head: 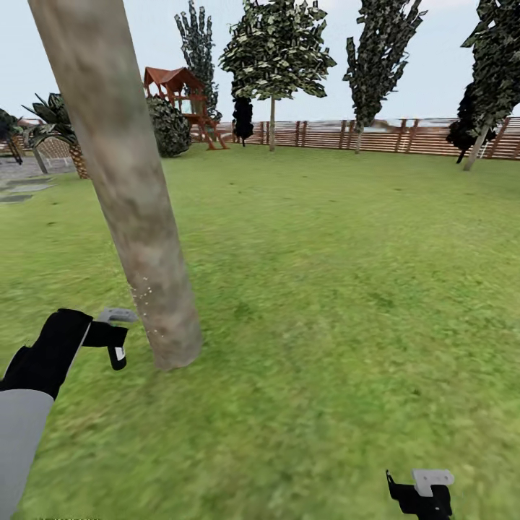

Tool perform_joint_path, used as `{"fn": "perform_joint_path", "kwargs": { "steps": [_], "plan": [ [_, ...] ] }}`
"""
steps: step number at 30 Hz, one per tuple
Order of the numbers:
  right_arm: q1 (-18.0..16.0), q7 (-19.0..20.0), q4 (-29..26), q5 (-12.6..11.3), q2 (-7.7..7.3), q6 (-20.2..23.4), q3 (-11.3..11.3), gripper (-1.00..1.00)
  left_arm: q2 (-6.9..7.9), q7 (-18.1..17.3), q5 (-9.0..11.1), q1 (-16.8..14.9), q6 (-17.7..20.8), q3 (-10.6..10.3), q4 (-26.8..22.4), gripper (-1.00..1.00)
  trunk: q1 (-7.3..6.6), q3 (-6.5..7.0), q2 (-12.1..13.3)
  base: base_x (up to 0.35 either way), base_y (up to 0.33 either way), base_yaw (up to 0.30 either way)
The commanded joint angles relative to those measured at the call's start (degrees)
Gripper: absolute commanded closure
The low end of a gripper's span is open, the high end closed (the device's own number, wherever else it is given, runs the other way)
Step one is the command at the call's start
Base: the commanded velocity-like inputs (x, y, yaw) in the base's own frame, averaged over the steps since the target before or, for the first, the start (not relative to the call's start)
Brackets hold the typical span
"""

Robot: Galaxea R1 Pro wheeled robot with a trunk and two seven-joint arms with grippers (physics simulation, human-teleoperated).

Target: In the garden, pick up the pesticide atomizer on the floor and spray pesticide onto both trees until each tree trunk is fully covered.

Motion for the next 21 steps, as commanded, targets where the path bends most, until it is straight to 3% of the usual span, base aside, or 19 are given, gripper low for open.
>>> {"fn": "perform_joint_path", "kwargs": {
  "steps": [1,11,21],
  "plan": [
    [0.0,0.0,0.0,0.0,0.00,0.0,0.0,-1.00,-0.02,0.0,0.0,0.0,0.0,0.0,0.0,1.00,0.00,0.00,0.0,0.178,-0.242,0.278],
    [0.0,0.0,0.0,0.0,0.00,0.0,0.0,-1.00,-0.34,2.3,0.0,1.0,0.0,0.0,0.1,1.00,0.00,0.00,0.0,0.217,-0.210,0.054],
    [0.0,0.0,-0.1,0.0,0.00,0.0,0.0,-1.00,-0.45,2.6,-0.1,1.4,0.0,0.0,0.1,1.00,0.00,0.00,0.0,0.037,-0.266,0.268]
  ]
}}
